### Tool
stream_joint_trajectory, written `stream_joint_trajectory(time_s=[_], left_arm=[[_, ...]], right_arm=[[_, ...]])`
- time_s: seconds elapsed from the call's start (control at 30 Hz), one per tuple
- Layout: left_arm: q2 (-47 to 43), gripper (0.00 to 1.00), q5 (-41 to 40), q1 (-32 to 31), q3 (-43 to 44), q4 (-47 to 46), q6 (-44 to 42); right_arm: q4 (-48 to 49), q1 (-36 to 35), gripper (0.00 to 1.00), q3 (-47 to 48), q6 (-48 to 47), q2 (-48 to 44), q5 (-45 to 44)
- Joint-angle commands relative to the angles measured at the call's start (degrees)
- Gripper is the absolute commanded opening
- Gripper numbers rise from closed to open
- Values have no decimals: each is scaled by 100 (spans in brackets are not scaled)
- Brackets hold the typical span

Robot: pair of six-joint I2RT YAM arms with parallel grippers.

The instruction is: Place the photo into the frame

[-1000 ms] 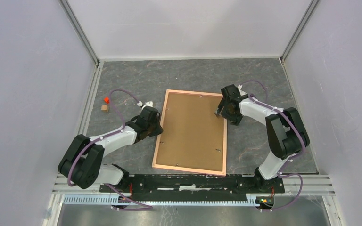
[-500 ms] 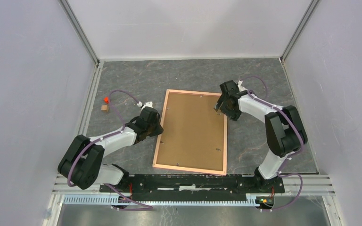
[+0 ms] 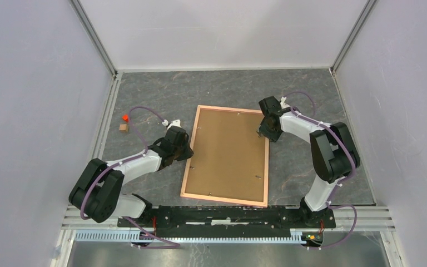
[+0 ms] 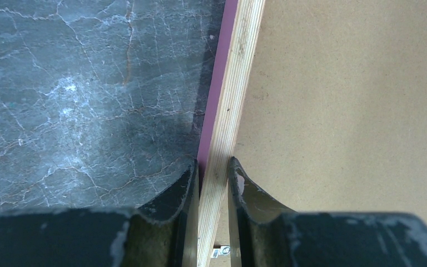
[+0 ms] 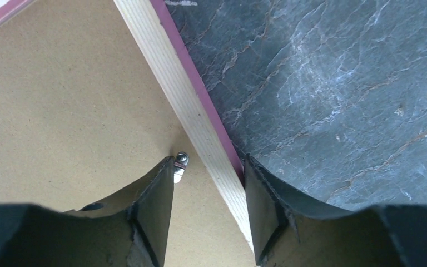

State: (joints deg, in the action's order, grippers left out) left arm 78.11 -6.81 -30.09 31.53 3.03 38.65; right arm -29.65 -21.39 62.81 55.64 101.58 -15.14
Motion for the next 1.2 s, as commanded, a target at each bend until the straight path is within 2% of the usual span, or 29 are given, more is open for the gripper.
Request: stream_joint_trajectory(time_s=[0.0, 0.17, 0.3, 0.43, 0.5, 0.63, 0.77, 0.87, 0.97, 1.07, 1.17], left_arm=[[222, 2, 47, 13, -202, 223, 389], [179, 2, 42, 12, -192, 256, 400], [127, 2, 23, 11, -199, 293, 397], [80, 2, -10, 11, -224, 328, 401], [56, 2, -19, 12, -240, 343, 398], [8, 2, -37, 12, -226, 399, 397], [-77, 2, -90, 11, -201, 483, 390], [-141, 2, -145, 11, -201, 546, 375], [-164, 2, -180, 12, -187, 592, 373], [-173, 2, -201, 12, -160, 657, 371], [-216, 2, -227, 12, -164, 689, 372]], right_arm=[[-99, -32, 48, -215, -95, -183, -157], [-33, -26, 40, -371, -319, -209, -199], [103, -33, 32, -388, -866, -168, -260], [370, -25, 27, -377, -1792, -38, -537], [519, -15, 20, -306, -2419, 62, -639], [980, -14, 9, -283, -3655, 137, -520], [1511, -8, 0, -424, -4343, -48, -353], [1896, -7, 0, -504, -4904, -149, -82], [1800, 11, 0, -272, -5346, -1, 212], [1689, 32, 27, -190, -5341, -6, 406], [1791, 56, 39, -346, -5285, -137, 639]])
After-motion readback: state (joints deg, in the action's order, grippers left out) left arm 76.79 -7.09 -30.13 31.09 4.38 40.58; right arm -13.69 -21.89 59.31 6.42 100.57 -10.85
